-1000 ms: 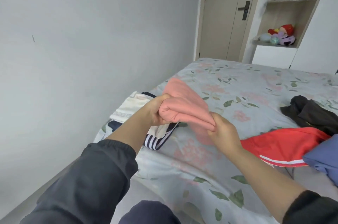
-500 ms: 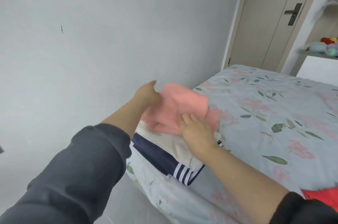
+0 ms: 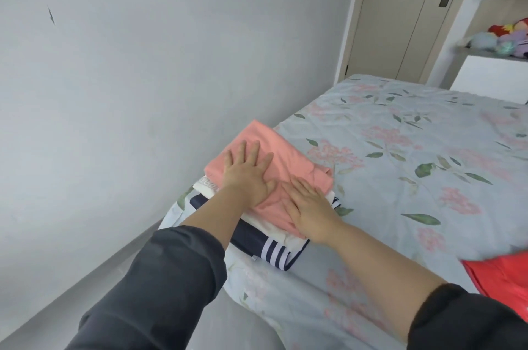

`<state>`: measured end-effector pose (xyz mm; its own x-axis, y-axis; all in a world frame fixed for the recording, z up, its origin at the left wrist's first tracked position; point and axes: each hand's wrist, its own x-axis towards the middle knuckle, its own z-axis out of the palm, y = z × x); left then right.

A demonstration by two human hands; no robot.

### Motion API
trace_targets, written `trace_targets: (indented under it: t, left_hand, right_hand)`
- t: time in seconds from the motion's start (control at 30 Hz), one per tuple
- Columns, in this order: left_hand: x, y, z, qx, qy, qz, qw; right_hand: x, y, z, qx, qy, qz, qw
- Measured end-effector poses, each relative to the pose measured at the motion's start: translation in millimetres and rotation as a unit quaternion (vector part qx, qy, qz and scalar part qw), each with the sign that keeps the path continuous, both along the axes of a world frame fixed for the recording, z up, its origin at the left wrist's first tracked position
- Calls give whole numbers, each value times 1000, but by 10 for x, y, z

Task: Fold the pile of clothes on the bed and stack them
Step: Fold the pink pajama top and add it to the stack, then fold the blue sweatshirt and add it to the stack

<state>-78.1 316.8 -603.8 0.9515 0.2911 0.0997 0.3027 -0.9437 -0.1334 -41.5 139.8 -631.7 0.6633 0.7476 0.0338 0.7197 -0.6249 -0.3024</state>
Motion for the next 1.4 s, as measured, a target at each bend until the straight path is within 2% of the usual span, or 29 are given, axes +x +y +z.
trace_targets:
  t: [0.1,0.2,0.37,0.47,0.7,0.93,1.23,1.4]
  left_hand:
    - [-48,-189,141,8,-26,-27,999]
    - [-82,-561,222,-32,-47,-86,995]
    - [-67,-1396,194,-39,-34,-152,987]
    - [-12,-2029,195,-32,-35,-208,977]
    - [-46,-3476,335,-83,-33,-321,943]
    - [-145,-4349,294,-123,-16,-342,932]
    - [36,-4976,142,-140,20,-326,935]
    - [120,-5304,52,-163,24,-350,922]
  right_hand:
    - [-81,-229,60,30,-23,-2,999]
    - [-116,-636,146,31,-35,-41,998]
    - [-155,-1576,310,-47,-61,-113,991]
    - [-233,-2218,374,-66,-87,-161,981]
    - [-495,-3665,504,-72,-119,-298,945]
    - [-661,-4670,410,-68,-119,-363,922]
    - [-597,-5303,337,-94,-130,-403,901]
    - [-302,-5569,386,-124,-122,-500,848]
